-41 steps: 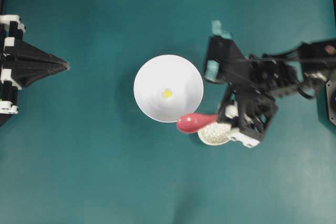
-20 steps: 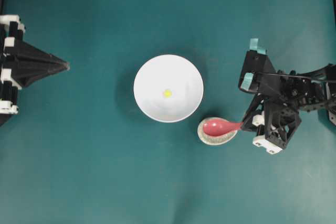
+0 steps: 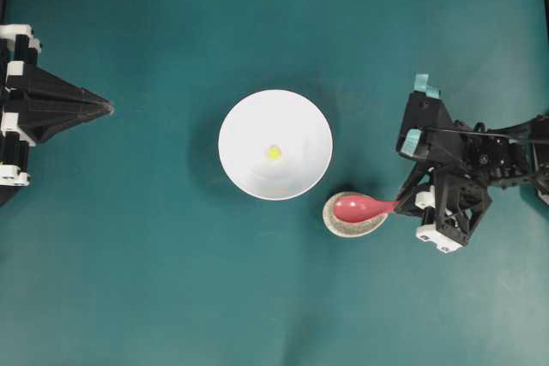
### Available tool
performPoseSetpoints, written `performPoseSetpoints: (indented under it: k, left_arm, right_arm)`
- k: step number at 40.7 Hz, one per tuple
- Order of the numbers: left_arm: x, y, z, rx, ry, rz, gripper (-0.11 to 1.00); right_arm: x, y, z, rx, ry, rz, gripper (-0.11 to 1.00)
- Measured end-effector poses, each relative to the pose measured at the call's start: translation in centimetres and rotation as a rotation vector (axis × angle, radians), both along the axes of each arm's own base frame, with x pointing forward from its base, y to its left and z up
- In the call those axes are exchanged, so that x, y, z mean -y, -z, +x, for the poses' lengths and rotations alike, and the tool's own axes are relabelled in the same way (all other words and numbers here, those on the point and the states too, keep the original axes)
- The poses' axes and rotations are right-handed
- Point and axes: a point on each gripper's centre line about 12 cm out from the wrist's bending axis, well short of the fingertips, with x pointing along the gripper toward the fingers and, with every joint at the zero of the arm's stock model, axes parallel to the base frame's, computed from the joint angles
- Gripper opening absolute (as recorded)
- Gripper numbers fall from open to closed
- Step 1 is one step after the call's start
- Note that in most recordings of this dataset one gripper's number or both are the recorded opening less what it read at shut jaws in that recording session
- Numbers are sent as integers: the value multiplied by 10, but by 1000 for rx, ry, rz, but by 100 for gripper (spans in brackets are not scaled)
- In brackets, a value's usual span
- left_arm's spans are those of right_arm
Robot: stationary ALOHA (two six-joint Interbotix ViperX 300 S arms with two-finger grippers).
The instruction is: Scoop the yellow hexagonal prism block from the bowl with a spoon using the right arm.
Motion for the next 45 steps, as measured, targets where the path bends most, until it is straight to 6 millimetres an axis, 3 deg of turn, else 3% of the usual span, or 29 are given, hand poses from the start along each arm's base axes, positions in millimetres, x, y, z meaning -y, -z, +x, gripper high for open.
performPoseSetpoints:
  k: [27,45]
  left_arm:
    - [0,0,0,0,-2,0,-1]
    - [0,0,0,0,-2,-2,-1]
  right_arm:
    - [0,3,0,-10,-2,-4,22]
    - [2,4,-1,-11,-32,-44,37]
